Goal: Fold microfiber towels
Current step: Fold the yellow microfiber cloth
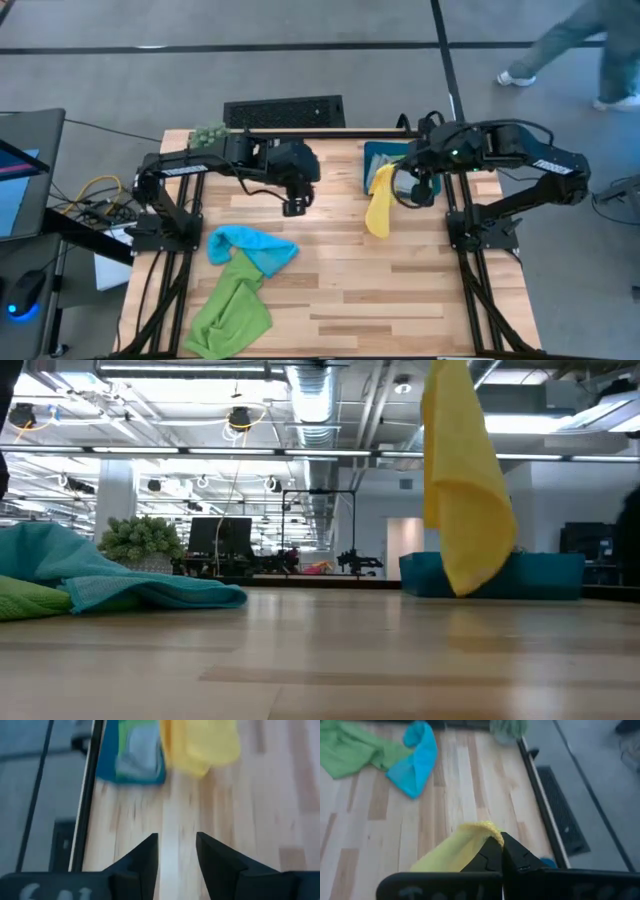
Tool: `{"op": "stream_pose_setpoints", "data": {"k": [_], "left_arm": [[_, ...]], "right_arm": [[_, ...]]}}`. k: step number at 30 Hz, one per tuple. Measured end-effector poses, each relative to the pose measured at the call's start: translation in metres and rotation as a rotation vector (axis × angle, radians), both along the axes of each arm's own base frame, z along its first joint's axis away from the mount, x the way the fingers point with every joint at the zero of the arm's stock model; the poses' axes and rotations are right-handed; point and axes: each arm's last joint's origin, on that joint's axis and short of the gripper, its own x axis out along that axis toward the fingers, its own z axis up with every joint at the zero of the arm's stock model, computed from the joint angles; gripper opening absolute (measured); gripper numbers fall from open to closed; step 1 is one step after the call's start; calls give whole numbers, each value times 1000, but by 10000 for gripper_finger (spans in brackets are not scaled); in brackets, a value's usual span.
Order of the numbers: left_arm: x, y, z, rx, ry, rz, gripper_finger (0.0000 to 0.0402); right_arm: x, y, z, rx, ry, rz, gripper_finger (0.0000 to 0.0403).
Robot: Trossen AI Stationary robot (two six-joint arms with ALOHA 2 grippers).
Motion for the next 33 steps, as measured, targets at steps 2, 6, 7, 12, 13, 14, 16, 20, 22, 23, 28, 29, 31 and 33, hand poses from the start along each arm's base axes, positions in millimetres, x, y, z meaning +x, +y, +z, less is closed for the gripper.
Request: {"op": "stream_pose_setpoints", "data": {"k": [2,6,7,12,13,14,16,20,22,23,28,29,31,33], "left_arm": [[11,3,6,-9,-114,-56,127],[29,10,15,-48,-301,-194,122],[34,12,18,-54,-354,-220,121],[50,17,15,-82,-433,-288,119],[56,18,8,-77,-413,-294,119],[62,18,6,-65,-430,-301,119],[70,18,-6,-65,-397,-307,119],[85,18,-17,-44,-410,-326,119],[91,19,-24,-46,-399,-325,119],[93,19,-26,-47,-399,-325,119],[94,18,-24,-37,-426,-318,119],[95,18,-23,-31,-431,-306,119],[95,18,-22,-28,-445,-264,119],[96,19,-21,-26,-455,-222,119]], "right_arm": [[-1,0,8,-9,-13,14,5],[3,1,17,-23,-23,37,5],[2,1,17,-24,-7,40,5],[12,2,19,-43,5,57,5],[15,2,20,-55,-1,63,5],[18,2,21,-62,-7,68,5],[21,1,18,-70,22,73,6],[30,-1,16,-79,38,72,6],[35,-2,18,-81,19,67,6],[34,-3,17,-81,31,63,6],[39,-8,16,-92,35,53,7],[39,-9,16,-92,32,47,7],[39,-12,17,-93,25,38,7],[40,-14,16,-92,28,27,7]]}}
